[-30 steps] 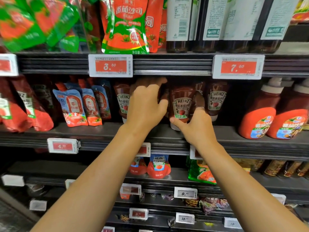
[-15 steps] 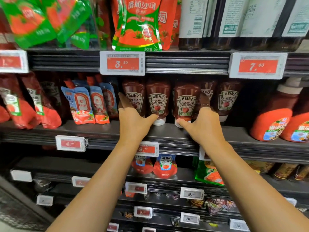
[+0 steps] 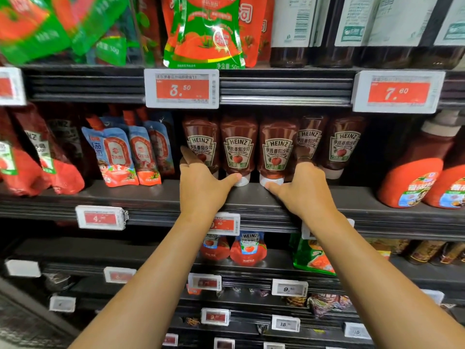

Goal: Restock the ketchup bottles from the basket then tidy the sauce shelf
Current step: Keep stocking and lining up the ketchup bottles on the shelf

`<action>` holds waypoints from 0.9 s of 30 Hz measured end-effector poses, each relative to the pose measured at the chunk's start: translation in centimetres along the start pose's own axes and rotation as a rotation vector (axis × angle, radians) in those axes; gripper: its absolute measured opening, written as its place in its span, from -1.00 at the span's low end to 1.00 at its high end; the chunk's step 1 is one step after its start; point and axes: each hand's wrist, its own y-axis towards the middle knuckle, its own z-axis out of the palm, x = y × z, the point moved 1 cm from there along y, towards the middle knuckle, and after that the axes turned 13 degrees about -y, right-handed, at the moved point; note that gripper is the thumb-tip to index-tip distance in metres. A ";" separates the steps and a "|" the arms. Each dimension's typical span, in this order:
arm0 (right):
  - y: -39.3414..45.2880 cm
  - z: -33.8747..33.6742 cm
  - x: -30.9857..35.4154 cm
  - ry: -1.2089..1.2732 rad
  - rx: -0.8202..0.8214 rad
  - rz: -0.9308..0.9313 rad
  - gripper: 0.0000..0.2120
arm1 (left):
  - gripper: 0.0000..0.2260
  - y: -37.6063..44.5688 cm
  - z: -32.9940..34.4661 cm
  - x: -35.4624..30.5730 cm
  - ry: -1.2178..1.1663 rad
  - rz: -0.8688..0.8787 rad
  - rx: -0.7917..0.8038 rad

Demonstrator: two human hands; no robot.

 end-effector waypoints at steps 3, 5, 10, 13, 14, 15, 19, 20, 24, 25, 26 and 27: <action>-0.1 -0.1 0.2 0.001 0.016 0.009 -0.48 | 0.03 0.0 0.1 0.0 -0.005 -0.017 0.009; -0.1 0.0 0.3 -0.014 0.021 0.005 -0.49 | 0.02 0.1 0.2 0.0 0.004 -0.018 0.012; -0.1 0.0 0.5 -0.022 0.030 0.013 -0.52 | -0.08 0.3 0.5 0.1 0.000 -0.023 0.021; -0.2 -0.1 0.5 -0.023 0.020 0.033 -0.53 | -0.34 0.0 0.4 0.0 -0.003 -0.011 0.019; -0.3 -0.2 0.4 -0.011 0.023 0.044 -0.53 | -0.34 -0.1 0.4 0.0 -0.005 -0.006 0.025; -0.3 -0.3 0.4 0.002 0.028 0.057 -0.52 | -0.30 -0.1 0.3 0.0 -0.011 0.000 0.033; -0.4 -0.5 0.2 0.011 0.069 0.084 -0.54 | -0.26 0.1 -0.2 0.0 -0.071 -0.024 0.064; -0.4 -0.5 0.2 0.009 0.081 0.090 -0.51 | -0.32 0.1 -0.2 0.1 -0.091 -0.031 0.068; -0.5 -1.1 0.3 0.072 0.084 0.125 -0.34 | -0.47 0.2 -0.7 0.4 -0.169 -0.034 0.018; -0.7 -1.3 0.3 0.085 0.079 0.133 -0.33 | -0.35 0.3 -1.0 0.6 -0.200 -0.026 -0.004; -0.8 -1.4 0.2 0.087 0.072 0.137 -0.33 | -0.21 0.2 -1.2 0.9 -0.237 -0.014 -0.029; -1.0 -1.5 0.0 0.081 0.062 0.135 -0.35 | -0.14 0.1 -1.5 1.1 -0.277 0.007 -0.055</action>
